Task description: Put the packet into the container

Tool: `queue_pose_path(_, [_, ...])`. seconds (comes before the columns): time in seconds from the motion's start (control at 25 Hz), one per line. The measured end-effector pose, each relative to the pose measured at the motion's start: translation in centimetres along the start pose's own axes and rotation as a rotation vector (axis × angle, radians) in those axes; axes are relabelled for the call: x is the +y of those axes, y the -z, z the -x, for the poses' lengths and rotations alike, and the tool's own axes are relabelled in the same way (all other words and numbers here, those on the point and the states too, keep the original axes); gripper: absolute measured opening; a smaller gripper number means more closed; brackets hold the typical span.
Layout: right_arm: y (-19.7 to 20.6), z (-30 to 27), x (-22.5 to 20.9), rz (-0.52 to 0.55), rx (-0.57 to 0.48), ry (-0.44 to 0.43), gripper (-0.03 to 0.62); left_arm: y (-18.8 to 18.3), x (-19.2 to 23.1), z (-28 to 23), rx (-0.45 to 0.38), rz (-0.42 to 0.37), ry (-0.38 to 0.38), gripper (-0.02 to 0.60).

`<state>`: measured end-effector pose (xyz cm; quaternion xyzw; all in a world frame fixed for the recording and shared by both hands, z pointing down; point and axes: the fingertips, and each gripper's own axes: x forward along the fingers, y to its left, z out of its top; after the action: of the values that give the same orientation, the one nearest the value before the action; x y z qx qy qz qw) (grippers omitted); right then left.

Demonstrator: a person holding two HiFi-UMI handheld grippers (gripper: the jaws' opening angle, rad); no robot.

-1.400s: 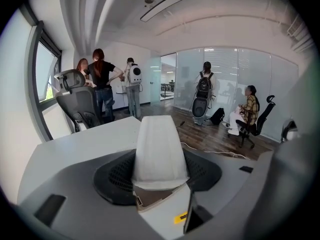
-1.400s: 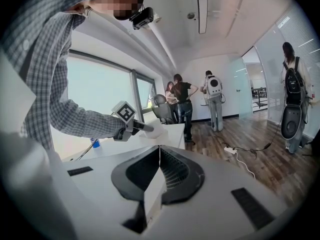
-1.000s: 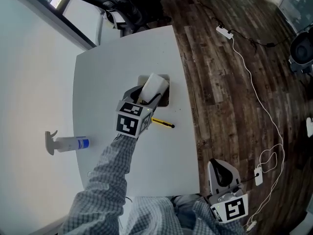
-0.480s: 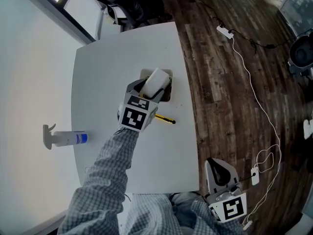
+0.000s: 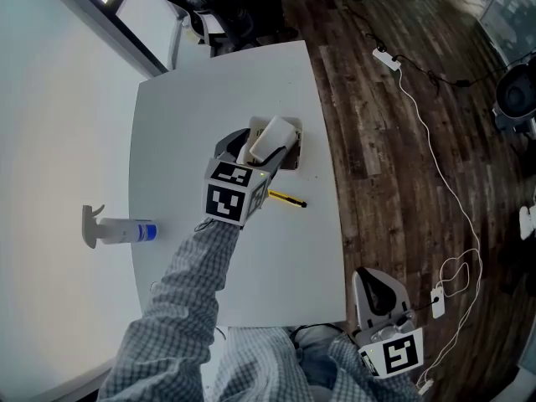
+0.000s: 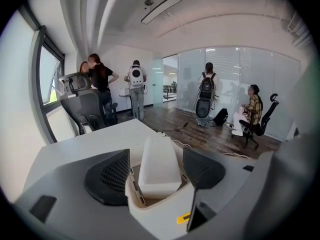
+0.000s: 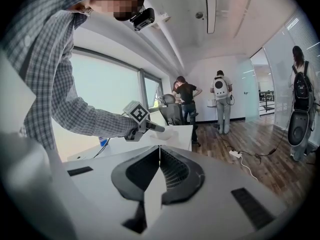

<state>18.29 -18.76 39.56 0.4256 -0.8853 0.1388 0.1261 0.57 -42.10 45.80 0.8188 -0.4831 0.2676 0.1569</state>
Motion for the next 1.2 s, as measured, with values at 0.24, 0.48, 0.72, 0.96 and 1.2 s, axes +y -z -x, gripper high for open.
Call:
queue_pose_path(0.24, [-1.8, -0.5, 1.6, 0.04, -0.045, -0.015, 0.015, -0.8, -0.2, 3.8, -0.078, 0.079, 0.031, 0.319])
queue_pose_path(0.48, [-2.9, -1.0, 4.0, 0.071, -0.074, -0.041, 0.015, 0.1, -0.7, 8.2, -0.135, -0.039, 0.008, 0.108])
queue_pose_path(0.72, [-4.4, -0.9, 6.1, 0.1, -0.102, -0.058, 0.015, 0.0, -1.8, 13.4, -0.213, -0.054, 0.044, 0.011])
queue_pose_path(0.96, [-6.2, -1.3, 8.1, 0.136, -0.151, -0.09, 0.015, 1.0, -3.8, 18.9, -0.245, -0.053, 0.082, 0.009])
queue_pose_path(1.2, [-7.8, -2.0, 9.6, 0.157, -0.187, -0.11, 0.015, 2.5, -4.1, 23.9, -0.249, -0.035, 0.033, 0.008])
